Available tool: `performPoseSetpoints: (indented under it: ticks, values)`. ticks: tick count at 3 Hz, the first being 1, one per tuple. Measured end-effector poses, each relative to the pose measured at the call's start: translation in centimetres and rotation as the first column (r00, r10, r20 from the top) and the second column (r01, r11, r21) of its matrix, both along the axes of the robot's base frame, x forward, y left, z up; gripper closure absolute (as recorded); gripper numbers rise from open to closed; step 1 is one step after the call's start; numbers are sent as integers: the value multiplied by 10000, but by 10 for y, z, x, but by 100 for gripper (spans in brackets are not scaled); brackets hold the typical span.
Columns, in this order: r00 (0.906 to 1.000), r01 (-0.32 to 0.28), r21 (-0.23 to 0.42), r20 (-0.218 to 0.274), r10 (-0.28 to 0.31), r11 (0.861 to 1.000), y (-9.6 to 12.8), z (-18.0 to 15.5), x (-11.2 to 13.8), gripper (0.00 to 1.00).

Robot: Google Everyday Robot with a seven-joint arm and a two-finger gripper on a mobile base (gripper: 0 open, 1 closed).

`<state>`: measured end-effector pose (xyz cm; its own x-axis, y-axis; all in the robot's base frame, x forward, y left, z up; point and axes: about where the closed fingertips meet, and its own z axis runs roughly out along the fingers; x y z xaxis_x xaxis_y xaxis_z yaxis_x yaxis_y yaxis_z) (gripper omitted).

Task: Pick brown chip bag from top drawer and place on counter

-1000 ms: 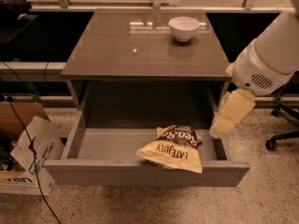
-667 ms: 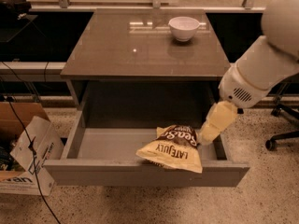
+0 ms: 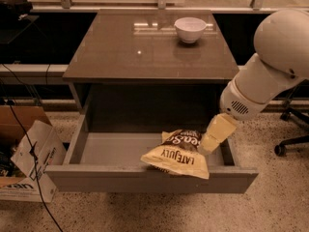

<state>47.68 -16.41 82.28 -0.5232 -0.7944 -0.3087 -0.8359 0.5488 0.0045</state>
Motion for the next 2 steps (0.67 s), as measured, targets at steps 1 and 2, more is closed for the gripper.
performPoseSetpoints:
  ticks: [1,2]
  values:
    - [9987,213,-390,-453,-230,9990,7,-25,-3,0]
    - [9912,556,-627,-1163,-626,9965,15,-63,-6,0]
